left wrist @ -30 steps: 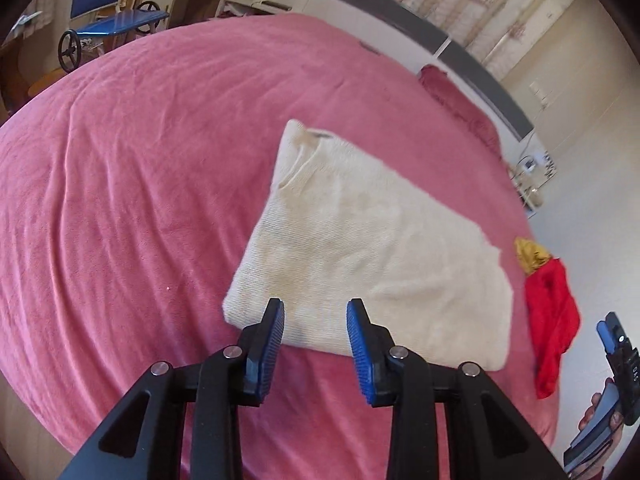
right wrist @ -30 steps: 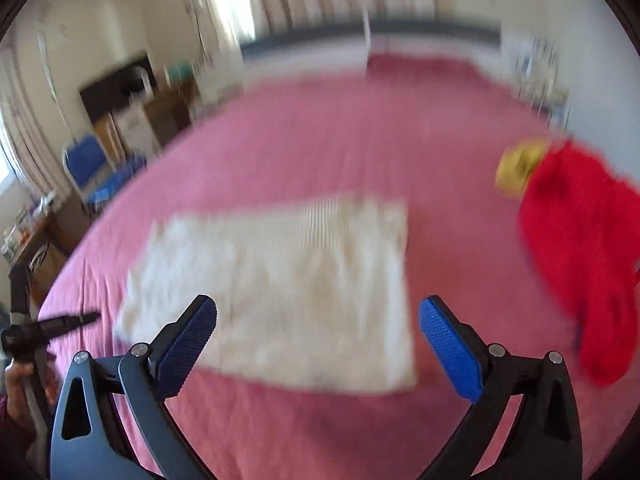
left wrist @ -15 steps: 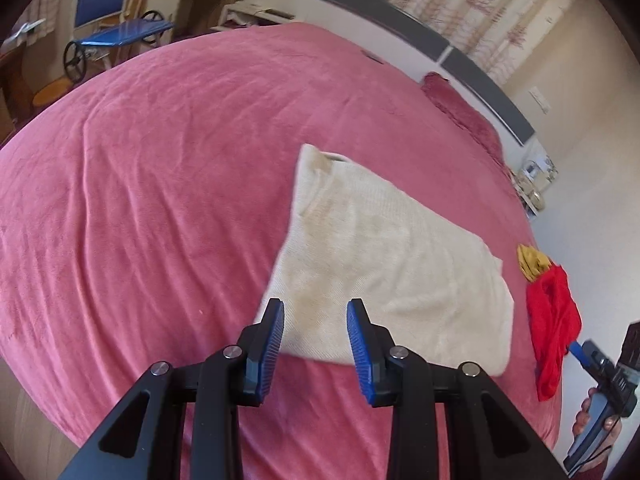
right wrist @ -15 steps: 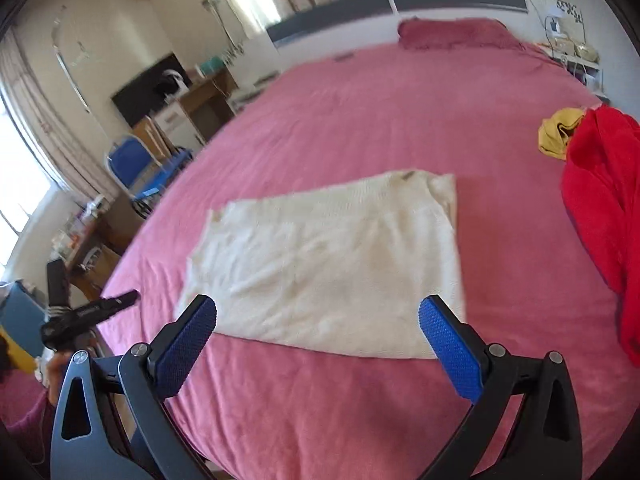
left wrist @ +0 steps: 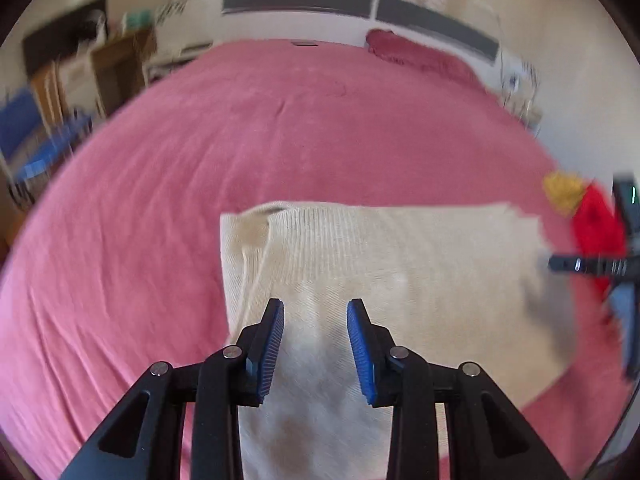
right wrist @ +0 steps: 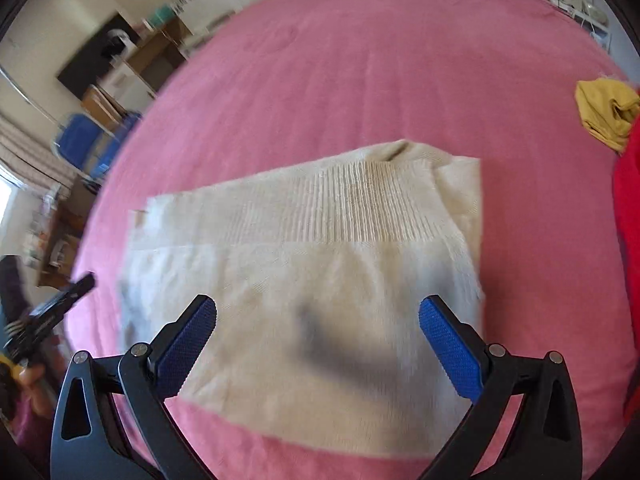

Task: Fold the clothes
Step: 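Grasp the ribbed collar end with the left gripper while the right gripper grasps beside it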

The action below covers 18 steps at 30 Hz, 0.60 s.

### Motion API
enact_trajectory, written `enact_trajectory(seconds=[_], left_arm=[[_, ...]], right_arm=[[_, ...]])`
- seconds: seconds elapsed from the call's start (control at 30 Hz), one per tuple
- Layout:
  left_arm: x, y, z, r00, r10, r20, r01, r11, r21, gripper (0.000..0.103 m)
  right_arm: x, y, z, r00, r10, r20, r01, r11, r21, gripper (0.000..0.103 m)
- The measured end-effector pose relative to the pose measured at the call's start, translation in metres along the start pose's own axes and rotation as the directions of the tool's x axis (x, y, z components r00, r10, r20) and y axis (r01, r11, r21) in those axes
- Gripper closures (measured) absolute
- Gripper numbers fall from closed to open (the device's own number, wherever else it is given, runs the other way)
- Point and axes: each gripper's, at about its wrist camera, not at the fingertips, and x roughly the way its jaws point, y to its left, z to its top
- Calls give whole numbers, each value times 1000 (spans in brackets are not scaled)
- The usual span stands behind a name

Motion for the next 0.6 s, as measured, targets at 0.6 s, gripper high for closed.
enact_trajectory(seconds=[0.6], left_arm=[[64,69,9,987,-87,-133,48,961,-274,67]], right_arm=[[48,-62,24,983,-63,-171,75,995,67,0]])
